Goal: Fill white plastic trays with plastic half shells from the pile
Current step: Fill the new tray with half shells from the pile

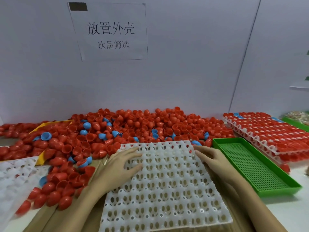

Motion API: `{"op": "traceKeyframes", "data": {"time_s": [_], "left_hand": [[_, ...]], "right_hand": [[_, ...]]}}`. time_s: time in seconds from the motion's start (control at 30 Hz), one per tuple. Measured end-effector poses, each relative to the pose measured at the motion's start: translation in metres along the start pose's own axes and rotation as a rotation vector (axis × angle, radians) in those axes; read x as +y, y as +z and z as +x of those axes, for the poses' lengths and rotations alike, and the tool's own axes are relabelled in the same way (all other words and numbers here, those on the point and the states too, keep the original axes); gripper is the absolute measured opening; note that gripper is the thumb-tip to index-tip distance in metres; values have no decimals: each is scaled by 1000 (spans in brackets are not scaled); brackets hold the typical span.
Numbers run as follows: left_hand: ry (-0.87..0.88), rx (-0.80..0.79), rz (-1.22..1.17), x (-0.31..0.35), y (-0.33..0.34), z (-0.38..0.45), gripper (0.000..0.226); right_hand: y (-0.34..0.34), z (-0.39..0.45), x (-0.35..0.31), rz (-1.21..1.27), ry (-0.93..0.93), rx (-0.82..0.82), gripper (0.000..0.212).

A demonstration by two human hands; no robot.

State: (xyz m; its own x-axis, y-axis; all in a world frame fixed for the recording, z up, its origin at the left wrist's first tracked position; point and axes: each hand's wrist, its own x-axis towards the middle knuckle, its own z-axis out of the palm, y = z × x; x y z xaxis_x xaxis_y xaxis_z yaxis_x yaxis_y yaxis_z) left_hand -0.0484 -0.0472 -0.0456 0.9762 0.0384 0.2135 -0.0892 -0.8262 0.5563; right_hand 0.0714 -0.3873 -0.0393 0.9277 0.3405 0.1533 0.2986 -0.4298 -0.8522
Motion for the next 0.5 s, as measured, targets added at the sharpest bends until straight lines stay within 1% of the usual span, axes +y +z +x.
{"op": "traceKeyframes", "data": {"time_s": [0.13,0.2,0.27,0.33,0.4,0.47,0.5], "left_hand": [[-37,25,118,7,2,-1,43],[-53,24,160,10,3,-2,44],[-43,29,163,11,4,-3,44],[-18,73,13,10,4,-6,40],[-10,207,-183,9,5,-7,33],[-60,390,-272,4,3,-7,23],[-100,435,-304,0,1,-7,19]], "right_hand": [[-18,-8,-8,72,5,-250,48],[-24,-11,-9,73,2,-320,59],[-21,-11,-11,35,0,-271,61],[-14,-10,-11,43,6,-192,59],[-10,-8,-9,38,18,-149,55],[-9,-7,-5,-30,33,-126,46],[-7,-5,-4,-67,35,-104,38]]}}
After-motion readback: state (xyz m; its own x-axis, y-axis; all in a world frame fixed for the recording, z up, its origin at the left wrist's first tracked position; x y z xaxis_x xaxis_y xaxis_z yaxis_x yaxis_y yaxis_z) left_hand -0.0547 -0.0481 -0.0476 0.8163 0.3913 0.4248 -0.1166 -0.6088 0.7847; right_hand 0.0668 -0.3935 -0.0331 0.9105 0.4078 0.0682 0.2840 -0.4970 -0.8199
